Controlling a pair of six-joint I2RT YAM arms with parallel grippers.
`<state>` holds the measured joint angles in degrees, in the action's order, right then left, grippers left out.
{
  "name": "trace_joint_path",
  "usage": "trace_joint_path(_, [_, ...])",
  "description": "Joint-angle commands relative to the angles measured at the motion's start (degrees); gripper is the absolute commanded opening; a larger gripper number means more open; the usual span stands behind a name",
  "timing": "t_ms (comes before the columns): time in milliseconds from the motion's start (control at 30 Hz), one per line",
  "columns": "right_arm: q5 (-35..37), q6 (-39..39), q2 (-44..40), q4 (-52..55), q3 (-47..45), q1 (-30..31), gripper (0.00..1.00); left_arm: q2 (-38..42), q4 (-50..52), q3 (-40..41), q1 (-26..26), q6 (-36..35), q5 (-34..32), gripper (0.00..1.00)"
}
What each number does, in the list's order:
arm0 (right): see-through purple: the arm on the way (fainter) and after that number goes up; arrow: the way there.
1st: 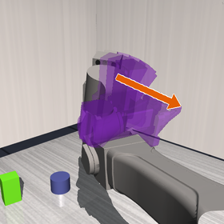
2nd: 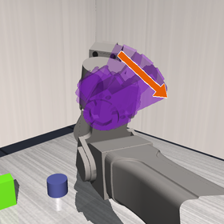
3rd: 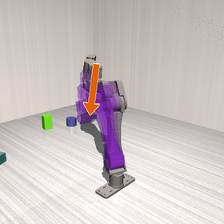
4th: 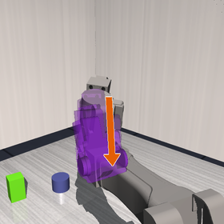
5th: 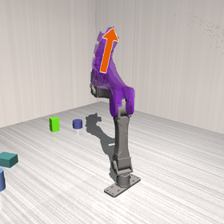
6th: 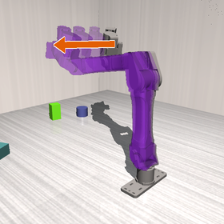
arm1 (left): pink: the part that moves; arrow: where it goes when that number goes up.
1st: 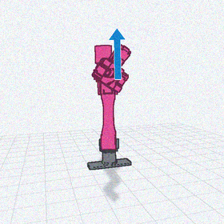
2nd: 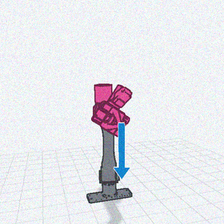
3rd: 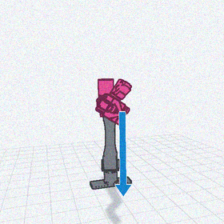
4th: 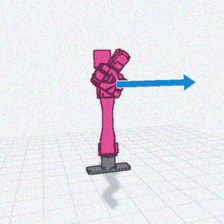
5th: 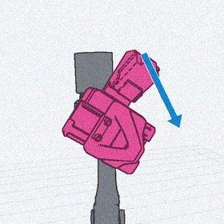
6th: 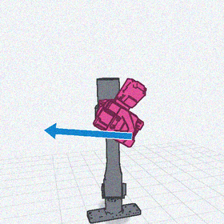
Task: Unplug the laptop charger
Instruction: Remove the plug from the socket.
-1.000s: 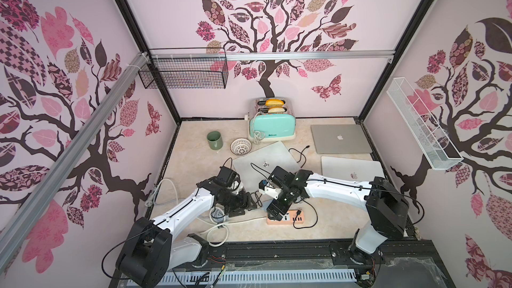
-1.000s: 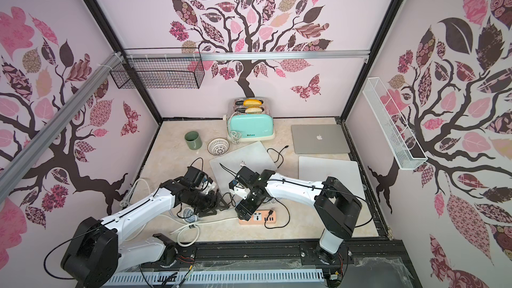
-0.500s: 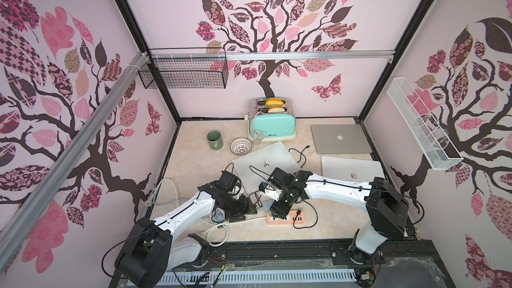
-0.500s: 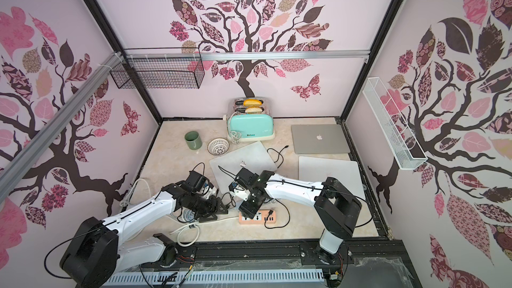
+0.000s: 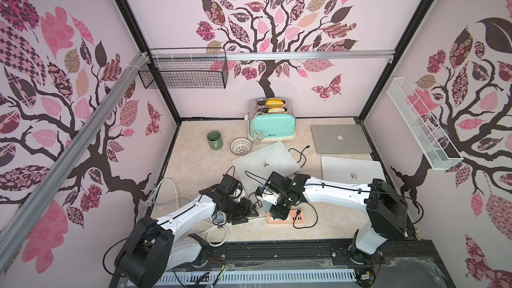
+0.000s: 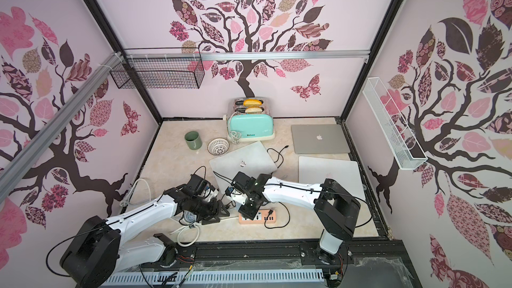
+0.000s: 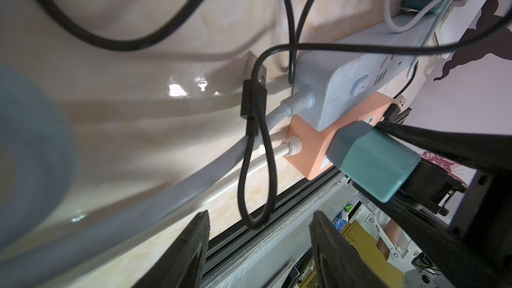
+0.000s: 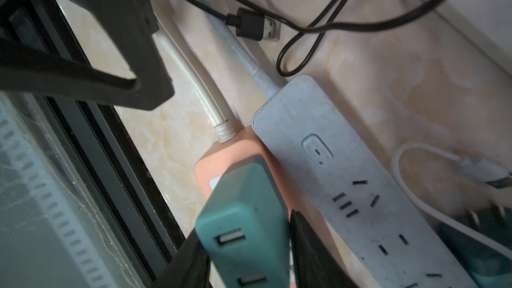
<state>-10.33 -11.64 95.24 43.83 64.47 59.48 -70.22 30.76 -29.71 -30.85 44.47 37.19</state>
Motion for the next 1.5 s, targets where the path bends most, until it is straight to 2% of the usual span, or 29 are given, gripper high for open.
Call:
trace_joint_path(0, [0.71,0.27,-0.85,-1.56,1.91,0.45,0.41,-0.6,-4.42,0.02,-0.35,0.64,0.85,0.61])
trace_joint_path(133, [0.9,0.81,-1.15,-1.81,1.73,0.45,0.31,-1.15,-7.06,0.8,-0.33,1.19,1.3,0.6])
trace_joint_path(433, [4.81,1.15,-2.73,-2.61,1.36,0.54,0.29,-2.7,-8.47,1.5,-0.86,-0.04,1.57,0.59])
trace_joint_path(633, [5.44,4.13,-2.7,-4.96,0.83,0.55,0.23,-3.68,-10.52,2.06,-1.47,-0.61,1.86,0.6])
trace_joint_path(833, [4.56,7.31,-3.13,-8.71,-0.14,0.52,0.21,-4.31,-11.37,2.23,-1.8,-1.59,0.12,0.63])
trace_joint_path(1167, [4.35,6.44,-2.74,-8.92,-0.03,0.54,0.2,-4.07,-11.41,0.98,-2.03,-2.34,-1.37,0.64])
trace_joint_path(1467, [4.31,6.8,-3.43,-9.81,0.04,0.48,0.17,-6.09,-9.17,-0.25,-2.17,-2.5,-5.26,0.64])
